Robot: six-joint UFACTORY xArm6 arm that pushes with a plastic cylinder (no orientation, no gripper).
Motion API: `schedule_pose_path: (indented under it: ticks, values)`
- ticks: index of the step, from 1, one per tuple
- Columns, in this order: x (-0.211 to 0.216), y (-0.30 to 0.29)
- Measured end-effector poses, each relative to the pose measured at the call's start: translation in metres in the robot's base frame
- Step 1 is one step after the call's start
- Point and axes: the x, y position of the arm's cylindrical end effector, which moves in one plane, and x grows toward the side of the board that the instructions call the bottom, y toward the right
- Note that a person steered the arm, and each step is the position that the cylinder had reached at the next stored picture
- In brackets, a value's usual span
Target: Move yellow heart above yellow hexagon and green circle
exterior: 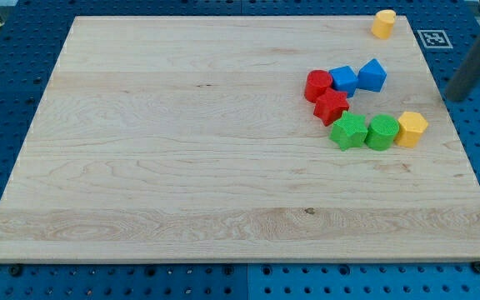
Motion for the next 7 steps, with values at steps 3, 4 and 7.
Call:
schedule_pose_path:
  ticks: [3,4,7]
  values:
    - [-0.172,-0.007]
    - [-0.169,-0.047]
    - [-0.148,-0.079]
